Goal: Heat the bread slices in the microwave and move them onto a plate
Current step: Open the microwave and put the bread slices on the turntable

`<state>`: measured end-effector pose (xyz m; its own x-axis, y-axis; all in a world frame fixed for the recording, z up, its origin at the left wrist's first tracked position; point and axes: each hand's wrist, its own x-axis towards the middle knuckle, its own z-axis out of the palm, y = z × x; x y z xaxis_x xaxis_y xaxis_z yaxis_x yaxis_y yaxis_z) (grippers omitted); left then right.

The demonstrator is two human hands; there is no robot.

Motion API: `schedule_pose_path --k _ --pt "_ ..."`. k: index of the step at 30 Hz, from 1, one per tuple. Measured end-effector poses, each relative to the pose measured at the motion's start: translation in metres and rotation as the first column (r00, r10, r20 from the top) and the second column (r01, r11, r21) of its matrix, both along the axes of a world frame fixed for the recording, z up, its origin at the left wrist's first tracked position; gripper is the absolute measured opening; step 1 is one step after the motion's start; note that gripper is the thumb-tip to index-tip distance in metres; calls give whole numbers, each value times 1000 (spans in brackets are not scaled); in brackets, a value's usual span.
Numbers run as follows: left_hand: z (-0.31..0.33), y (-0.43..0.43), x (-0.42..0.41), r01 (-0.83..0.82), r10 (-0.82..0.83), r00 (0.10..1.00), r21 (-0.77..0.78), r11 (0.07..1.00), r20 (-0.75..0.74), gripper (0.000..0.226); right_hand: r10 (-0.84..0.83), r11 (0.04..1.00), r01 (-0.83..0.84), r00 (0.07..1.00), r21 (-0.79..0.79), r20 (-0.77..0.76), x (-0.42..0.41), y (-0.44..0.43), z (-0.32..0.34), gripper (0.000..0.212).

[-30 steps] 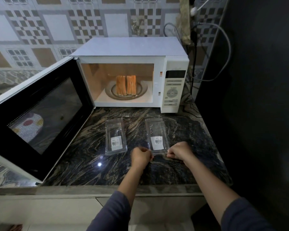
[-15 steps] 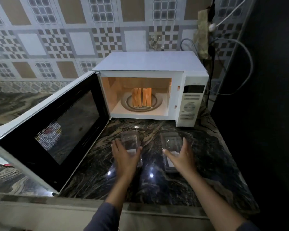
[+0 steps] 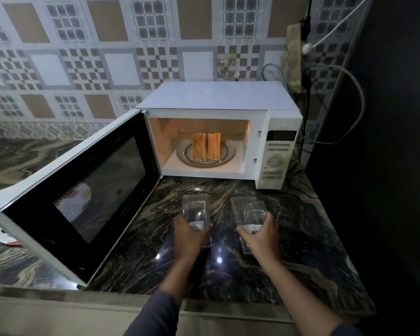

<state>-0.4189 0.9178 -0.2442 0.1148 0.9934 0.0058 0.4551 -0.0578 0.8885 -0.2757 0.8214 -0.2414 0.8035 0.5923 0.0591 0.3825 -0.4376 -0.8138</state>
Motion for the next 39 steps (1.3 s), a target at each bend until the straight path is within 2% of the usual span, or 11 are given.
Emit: schedule_pose_path --k 4,8,12,18,22,27,34,39 --pt "29 -10 5 14 -21 996 82 997 83 67 31 990 -49 991 135 128 -1 -5 21 84" --pt "72 -15 9 15 -47 992 264 964 115 70 4 947 -98 957 307 292 -2 -5 55 84" --pt "118 -7 15 -28 -29 988 352 936 155 79 -57 885 -147 909 443 414 1 3 107 76" --pt "187 36 34 -44 -49 981 462 886 187 87 -98 824 -151 911 546 400 28 51 191 74" --pt "228 87 57 5 -99 981 484 875 169 90 -47 877 -131 934 463 354 55 102 233 86" --pt "265 156 92 109 -142 989 435 894 44 90 7 965 -105 926 241 378 91 169 267 101" --pt "267 226 133 213 -180 975 334 918 -127 100 57 998 -39 923 -55 380 131 234 269 91" --pt "252 246 152 232 -161 953 277 932 -257 106 95 985 -35 928 -171 359 142 255 258 93"
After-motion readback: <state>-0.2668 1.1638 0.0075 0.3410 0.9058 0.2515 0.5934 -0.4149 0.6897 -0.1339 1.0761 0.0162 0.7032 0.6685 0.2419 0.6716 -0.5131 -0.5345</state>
